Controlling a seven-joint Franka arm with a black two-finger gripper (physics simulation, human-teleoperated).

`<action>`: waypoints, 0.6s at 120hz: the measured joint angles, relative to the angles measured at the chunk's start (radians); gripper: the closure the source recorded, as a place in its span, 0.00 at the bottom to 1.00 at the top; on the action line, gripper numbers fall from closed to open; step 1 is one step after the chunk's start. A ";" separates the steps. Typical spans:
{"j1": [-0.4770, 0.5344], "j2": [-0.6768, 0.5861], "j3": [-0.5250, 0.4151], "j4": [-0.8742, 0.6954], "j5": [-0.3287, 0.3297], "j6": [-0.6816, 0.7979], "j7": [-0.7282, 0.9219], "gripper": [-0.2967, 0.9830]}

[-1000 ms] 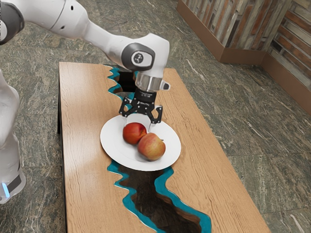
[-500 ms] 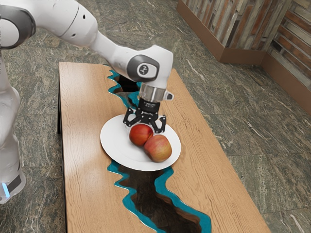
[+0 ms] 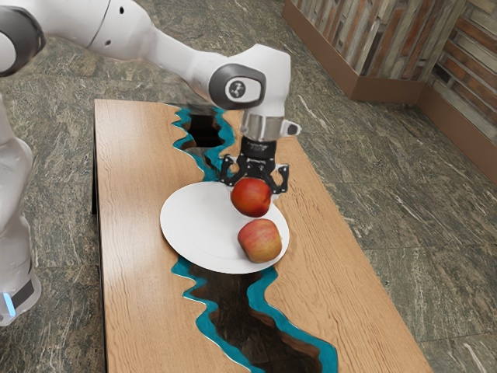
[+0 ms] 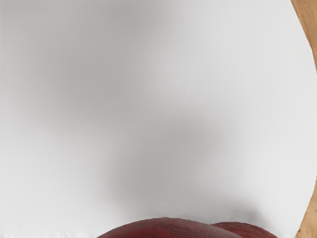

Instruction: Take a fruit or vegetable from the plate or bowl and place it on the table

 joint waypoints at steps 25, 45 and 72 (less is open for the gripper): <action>-0.133 0.117 -0.066 0.178 0.043 0.001 -0.032 0.34; -0.225 0.258 -0.081 0.343 0.046 0.002 -0.054 0.34; -0.232 0.299 -0.080 0.393 0.028 0.003 -0.075 0.27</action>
